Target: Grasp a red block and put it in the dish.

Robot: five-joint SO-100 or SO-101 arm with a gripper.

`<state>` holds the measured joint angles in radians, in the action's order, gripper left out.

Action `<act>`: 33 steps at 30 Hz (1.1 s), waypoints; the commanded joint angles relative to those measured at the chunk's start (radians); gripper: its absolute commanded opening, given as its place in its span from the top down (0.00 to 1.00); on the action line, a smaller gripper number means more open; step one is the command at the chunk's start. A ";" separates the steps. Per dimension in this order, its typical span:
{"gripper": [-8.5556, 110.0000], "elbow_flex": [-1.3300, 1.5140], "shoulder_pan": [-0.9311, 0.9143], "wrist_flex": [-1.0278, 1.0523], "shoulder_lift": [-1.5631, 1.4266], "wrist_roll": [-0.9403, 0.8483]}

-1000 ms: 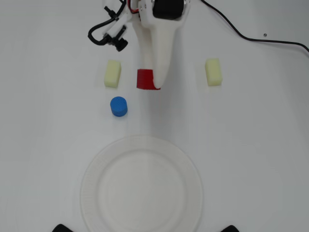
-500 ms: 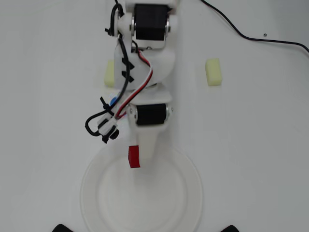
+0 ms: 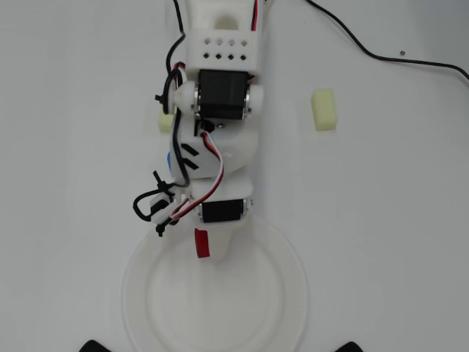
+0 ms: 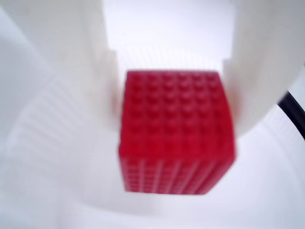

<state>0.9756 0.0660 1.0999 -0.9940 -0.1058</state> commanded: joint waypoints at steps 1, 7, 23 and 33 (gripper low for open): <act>0.63 -0.249 -0.003 0.253 0.041 0.003; 0.52 -1.062 0.000 0.795 0.319 -0.094; 0.50 -0.126 -0.054 0.838 -0.588 -0.100; 0.52 1.012 -0.002 0.394 -1.385 -0.189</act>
<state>1.8101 0.0506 1.6076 -2.1338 -0.2807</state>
